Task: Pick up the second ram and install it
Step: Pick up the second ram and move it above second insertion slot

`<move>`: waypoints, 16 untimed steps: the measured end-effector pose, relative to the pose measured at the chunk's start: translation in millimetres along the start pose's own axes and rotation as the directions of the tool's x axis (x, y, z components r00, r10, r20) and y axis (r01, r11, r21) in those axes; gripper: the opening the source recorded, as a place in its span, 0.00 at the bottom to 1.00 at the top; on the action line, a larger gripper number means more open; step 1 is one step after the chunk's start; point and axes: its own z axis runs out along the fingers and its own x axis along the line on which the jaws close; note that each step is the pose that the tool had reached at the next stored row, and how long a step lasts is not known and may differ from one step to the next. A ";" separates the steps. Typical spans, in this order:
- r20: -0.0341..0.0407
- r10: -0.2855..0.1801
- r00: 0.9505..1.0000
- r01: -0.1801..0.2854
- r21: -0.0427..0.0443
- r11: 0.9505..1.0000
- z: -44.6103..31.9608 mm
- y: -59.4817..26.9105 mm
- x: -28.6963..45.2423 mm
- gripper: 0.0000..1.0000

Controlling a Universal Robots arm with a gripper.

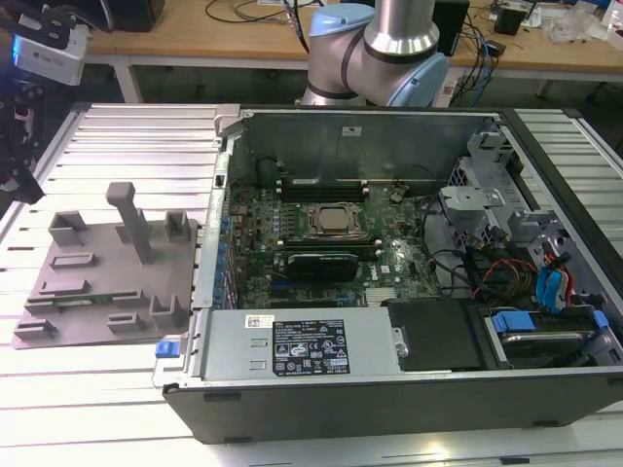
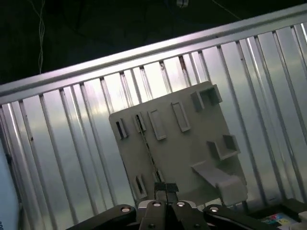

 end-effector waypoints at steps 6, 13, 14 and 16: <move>-0.007 -0.175 0.985 0.175 -0.005 0.985 0.1 0.0 0.0 0.08; -0.008 -0.188 0.982 0.188 -0.005 0.982 0.1 0.0 0.0 0.21; -0.008 -0.188 0.982 0.188 -0.005 0.982 0.0 0.0 0.0 0.21; -0.008 -0.188 0.982 0.188 -0.005 0.982 1.3 -0.1 -0.1 0.28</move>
